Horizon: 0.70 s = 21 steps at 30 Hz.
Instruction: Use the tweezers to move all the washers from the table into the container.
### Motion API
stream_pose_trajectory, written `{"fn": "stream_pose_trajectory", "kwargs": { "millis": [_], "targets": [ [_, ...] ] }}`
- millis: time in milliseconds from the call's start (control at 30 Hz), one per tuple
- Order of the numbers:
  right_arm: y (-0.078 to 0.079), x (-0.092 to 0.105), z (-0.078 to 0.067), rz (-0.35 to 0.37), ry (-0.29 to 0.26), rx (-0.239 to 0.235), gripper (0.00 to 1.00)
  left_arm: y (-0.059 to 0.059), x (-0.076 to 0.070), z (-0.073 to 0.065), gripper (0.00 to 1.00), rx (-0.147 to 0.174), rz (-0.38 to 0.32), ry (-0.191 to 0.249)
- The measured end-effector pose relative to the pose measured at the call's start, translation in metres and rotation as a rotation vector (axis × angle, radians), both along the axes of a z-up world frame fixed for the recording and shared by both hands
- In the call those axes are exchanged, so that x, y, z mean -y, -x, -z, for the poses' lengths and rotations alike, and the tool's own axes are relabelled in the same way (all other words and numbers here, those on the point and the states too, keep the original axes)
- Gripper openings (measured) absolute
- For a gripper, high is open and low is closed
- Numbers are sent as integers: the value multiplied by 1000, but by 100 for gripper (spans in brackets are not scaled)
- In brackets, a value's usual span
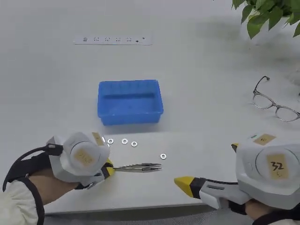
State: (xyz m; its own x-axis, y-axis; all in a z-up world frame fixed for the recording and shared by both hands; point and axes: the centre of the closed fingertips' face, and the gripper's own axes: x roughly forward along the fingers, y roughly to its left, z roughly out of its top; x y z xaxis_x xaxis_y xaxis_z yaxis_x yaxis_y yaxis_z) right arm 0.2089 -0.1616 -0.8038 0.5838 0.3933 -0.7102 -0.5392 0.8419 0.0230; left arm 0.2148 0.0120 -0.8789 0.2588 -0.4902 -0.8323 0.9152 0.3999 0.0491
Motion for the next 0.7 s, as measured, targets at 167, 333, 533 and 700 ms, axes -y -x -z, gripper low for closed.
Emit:
{"fn": "stream_pose_trajectory", "kwargs": {
  "millis": [167,333,533,700],
  "targets": [
    [0,-1,-2,-9,-1,7,93,5,3,-3,0,8,28,-10],
    [0,-2,-6,-12,-9,20,92,8,8,-18,0,37,30,12],
    [0,-4,-11,-23,-12,40,90,10,12,-44,0,80,18,52],
    [1,-5,-17,-30,-19,59,89,10,16,-66,0,126,3,78]
  ]
}}
